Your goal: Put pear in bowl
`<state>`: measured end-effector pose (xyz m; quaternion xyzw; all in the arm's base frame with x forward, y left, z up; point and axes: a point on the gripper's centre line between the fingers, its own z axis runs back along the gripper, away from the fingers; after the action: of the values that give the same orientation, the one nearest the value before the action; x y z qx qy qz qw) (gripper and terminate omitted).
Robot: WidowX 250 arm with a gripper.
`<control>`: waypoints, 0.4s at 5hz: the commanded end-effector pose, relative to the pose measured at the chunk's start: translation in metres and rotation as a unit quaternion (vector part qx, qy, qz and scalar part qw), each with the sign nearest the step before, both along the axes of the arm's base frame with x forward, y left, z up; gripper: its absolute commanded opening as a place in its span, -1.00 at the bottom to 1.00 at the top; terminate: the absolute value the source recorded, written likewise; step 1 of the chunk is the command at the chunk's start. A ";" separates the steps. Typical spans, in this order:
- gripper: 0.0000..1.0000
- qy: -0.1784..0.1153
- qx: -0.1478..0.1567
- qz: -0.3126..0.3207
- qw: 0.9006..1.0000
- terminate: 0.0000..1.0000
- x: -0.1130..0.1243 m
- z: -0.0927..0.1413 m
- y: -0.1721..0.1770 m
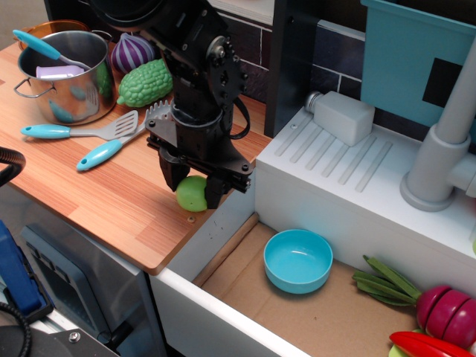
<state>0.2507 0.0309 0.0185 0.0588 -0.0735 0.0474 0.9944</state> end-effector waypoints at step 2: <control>-1.00 -0.026 -0.011 0.020 0.999 -1.00 0.019 0.005 -0.046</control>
<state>0.2666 -0.0195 0.0118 0.0527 -0.0893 0.0753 0.9918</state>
